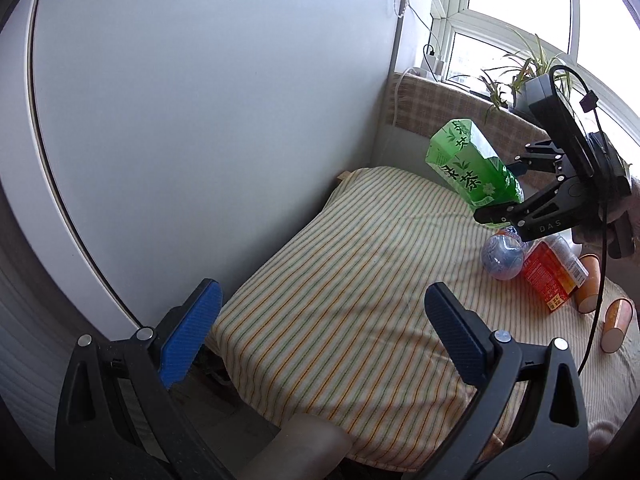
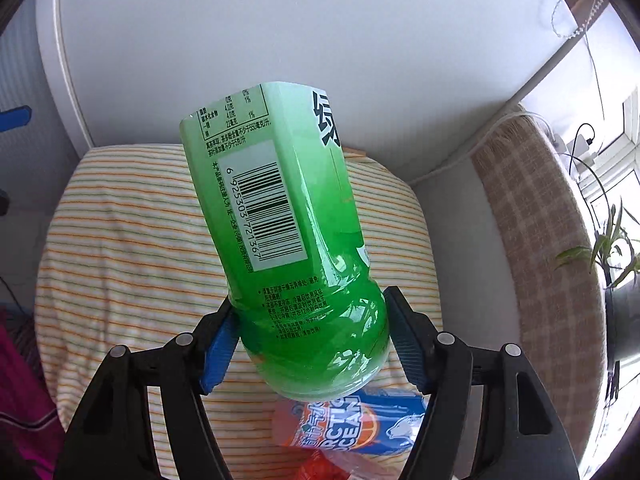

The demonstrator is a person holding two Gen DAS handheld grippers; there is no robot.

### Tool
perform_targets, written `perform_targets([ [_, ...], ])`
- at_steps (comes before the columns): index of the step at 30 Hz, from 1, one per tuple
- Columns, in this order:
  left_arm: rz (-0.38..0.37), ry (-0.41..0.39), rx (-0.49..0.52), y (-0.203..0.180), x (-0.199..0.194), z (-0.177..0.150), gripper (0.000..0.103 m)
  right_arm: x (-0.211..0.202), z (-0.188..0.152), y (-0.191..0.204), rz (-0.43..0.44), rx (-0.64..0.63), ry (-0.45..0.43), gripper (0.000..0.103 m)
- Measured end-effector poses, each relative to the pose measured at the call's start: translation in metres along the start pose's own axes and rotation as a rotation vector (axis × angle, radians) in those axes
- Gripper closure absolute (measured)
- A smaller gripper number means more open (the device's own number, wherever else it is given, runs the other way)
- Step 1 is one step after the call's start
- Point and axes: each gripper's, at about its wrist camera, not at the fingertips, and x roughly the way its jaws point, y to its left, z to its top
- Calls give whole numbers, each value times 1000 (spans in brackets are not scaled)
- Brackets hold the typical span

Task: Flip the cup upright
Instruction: 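Lift and rotate the bottle, stand it on its neck, open right gripper, then close the left gripper around the standing green bottle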

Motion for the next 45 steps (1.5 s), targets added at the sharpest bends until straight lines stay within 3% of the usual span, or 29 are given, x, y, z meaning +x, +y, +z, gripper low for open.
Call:
perform_targets([
  [4,-47,-15,38,-16,-8,3,0,-47,-41,11,63,243,-35,35],
  [10,-166,18,80,-45,-10,3,0,-82,-124,19,148,638,-37,35],
  [19,-356,109,104,-94,-7,-6,0,-79,-245,29,323,1243,-16,34],
  [25,-456,181,115,-122,1,-13,0,-62,-295,38,403,1522,-35,34],
  [32,-559,270,148,-160,9,-16,0,-49,-313,37,451,1614,-47,33],
  [35,-603,317,141,-173,13,-18,0,-50,-318,27,417,1593,-55,28],
  [38,-640,373,116,-184,20,-18,5,-75,-318,50,399,1567,-100,27],
  [45,-758,573,11,-223,52,-27,11,-136,-347,79,182,1502,-171,27],
])
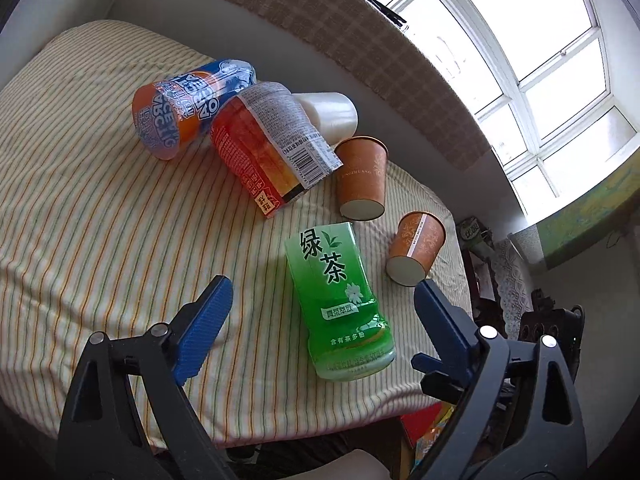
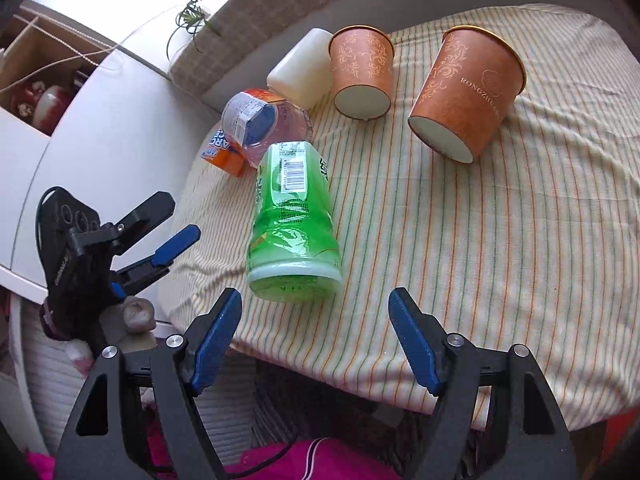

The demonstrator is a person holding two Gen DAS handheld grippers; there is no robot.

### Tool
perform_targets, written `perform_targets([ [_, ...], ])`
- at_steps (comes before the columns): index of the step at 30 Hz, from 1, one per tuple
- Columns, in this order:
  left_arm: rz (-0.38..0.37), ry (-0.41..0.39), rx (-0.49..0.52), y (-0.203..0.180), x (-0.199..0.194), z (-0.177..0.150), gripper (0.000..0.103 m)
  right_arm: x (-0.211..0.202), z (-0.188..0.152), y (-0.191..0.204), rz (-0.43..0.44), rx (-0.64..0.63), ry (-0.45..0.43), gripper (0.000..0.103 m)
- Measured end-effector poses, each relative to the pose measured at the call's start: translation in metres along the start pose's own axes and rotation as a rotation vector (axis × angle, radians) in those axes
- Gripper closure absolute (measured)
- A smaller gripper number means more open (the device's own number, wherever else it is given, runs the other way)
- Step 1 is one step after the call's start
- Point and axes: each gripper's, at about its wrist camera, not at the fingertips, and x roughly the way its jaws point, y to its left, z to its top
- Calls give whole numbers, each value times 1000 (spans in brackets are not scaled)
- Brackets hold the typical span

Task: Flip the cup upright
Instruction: 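Close the left gripper around the standing green bottle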

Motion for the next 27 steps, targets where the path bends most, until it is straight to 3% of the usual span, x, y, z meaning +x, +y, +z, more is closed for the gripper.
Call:
perform_targets([
  [2,-30,51,-51,2,19,2,20,-19,-15,-9,-16,13,-40,27],
  [6,-66,93,-139,8,44,5,21,-55,-44,-38,-76,32,-113,27],
  [10,-70,112,-162,7,58,7,22,-60,-57,-46,-120,61,-145,27],
  [16,-45,146,-160,2,78,11,27,-66,-68,-57,-131,97,-153,27],
  [20,-15,160,-113,-5,85,10,45,-69,-74,-61,-142,93,-152,27],
  [27,32,116,6,-26,75,9,45,-67,-75,-64,-138,114,-154,27],
])
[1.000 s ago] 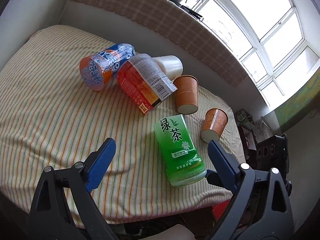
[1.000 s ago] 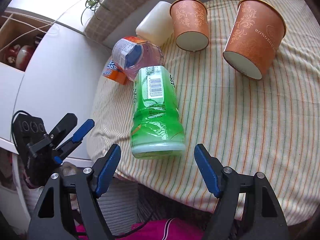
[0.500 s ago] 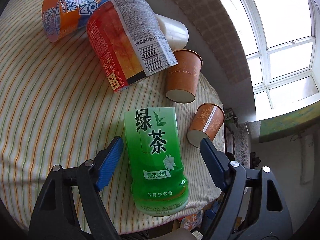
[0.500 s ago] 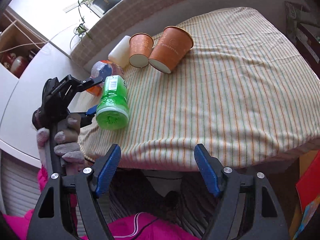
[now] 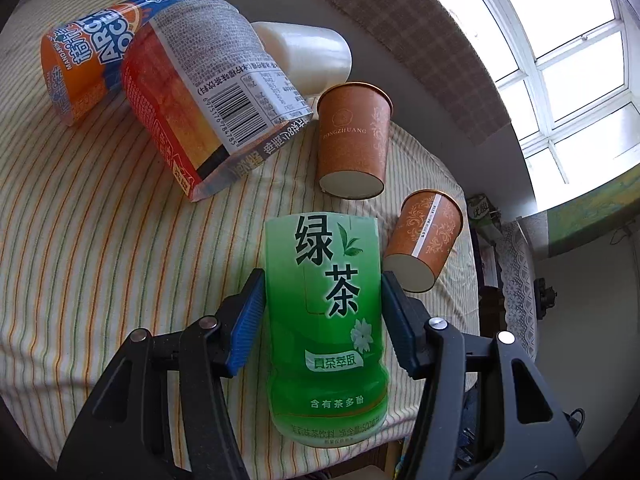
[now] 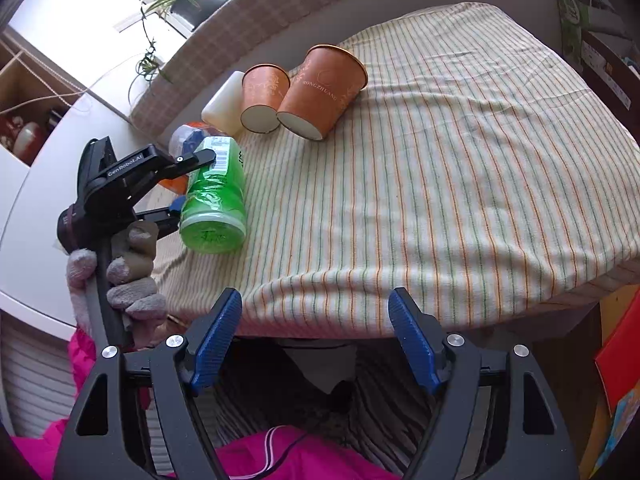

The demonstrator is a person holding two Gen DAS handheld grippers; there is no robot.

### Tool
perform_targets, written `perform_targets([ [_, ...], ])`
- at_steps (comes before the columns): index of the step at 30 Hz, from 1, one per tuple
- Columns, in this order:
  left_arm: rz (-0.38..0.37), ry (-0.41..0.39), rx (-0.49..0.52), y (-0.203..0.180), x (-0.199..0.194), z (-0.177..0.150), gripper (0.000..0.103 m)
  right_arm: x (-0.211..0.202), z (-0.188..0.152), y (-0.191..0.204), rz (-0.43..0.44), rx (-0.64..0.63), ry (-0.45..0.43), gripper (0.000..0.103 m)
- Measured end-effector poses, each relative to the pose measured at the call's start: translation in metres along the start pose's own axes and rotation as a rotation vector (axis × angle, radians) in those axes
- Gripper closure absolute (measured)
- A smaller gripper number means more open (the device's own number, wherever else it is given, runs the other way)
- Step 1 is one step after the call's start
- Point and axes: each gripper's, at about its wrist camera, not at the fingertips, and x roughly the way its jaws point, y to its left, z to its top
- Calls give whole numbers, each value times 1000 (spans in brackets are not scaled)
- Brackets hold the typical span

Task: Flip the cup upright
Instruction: 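Close the left gripper around the standing green bottle, then tip the held bottle over with the left gripper, base toward the bed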

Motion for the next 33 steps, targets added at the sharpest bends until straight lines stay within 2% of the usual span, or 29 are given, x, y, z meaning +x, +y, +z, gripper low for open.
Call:
perform_targets([
  [10,111,-150,208,-33,-30,-15,45,1,-1,-4,-8,21,-1,27],
  [20,234,-289,391,-65,-30,-34,45,-3,0,7,-51,-24,-38,27],
  [23,254,-306,432,-70,-29,-40,45,-2,0,7,-57,-20,-38,27],
  [33,255,-282,485,-73,-28,-63,45,-3,1,6,-63,-21,-46,27],
])
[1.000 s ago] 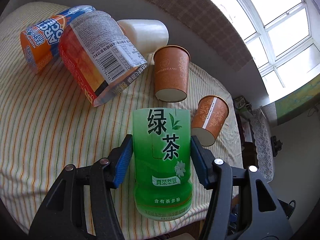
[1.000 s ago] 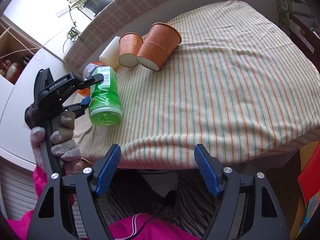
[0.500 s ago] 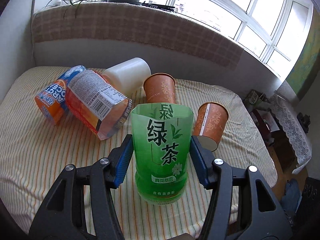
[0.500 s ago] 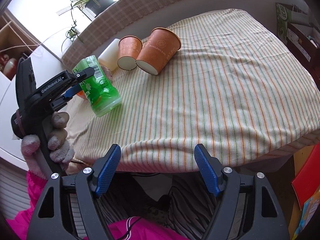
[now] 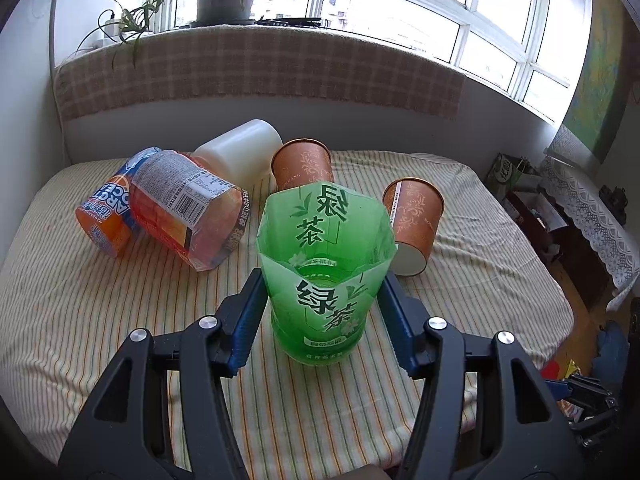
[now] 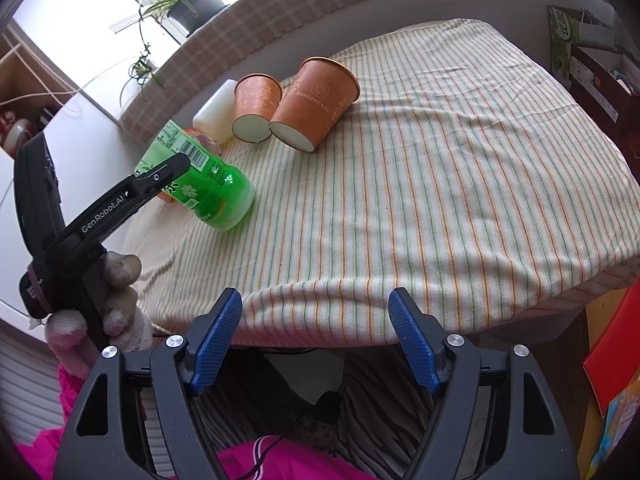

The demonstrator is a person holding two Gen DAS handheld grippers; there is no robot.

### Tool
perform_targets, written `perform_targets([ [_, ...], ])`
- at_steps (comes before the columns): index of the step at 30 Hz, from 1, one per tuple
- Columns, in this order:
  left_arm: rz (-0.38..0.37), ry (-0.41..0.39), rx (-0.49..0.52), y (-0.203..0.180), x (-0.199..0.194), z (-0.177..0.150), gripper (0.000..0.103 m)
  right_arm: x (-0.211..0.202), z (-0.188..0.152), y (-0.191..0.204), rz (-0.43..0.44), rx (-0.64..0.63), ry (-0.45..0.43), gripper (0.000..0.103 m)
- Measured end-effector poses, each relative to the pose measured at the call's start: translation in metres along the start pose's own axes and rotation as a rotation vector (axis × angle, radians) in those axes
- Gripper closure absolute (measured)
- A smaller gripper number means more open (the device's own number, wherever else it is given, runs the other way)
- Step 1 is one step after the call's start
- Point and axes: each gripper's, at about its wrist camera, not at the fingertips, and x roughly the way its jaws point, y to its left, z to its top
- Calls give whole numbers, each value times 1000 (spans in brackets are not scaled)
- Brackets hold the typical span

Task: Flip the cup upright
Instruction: 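Tip the held bottle over with the left gripper, base toward the bed, then set the bottle on its base and open the left gripper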

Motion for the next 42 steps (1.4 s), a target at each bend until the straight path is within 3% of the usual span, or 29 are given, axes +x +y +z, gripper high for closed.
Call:
perform_targets([
  [10,-38,24,-8,1,-2,-6,43,0,-1,6,-2,-17,-4,27],
  [20,-89,76,-57,8,2,-12,26,-2,0,5,-10,-19,-15,27],
  [30,-76,93,-79,23,-15,-30,25,-9,3,18,-55,-72,-68,27],
  [35,-30,48,-87,34,-38,-34,24,-14,6,30,-102,-132,-116,27],
  [42,58,-88,-68,36,-82,-28,20,-23,12,49,-155,-212,-192,27],
])
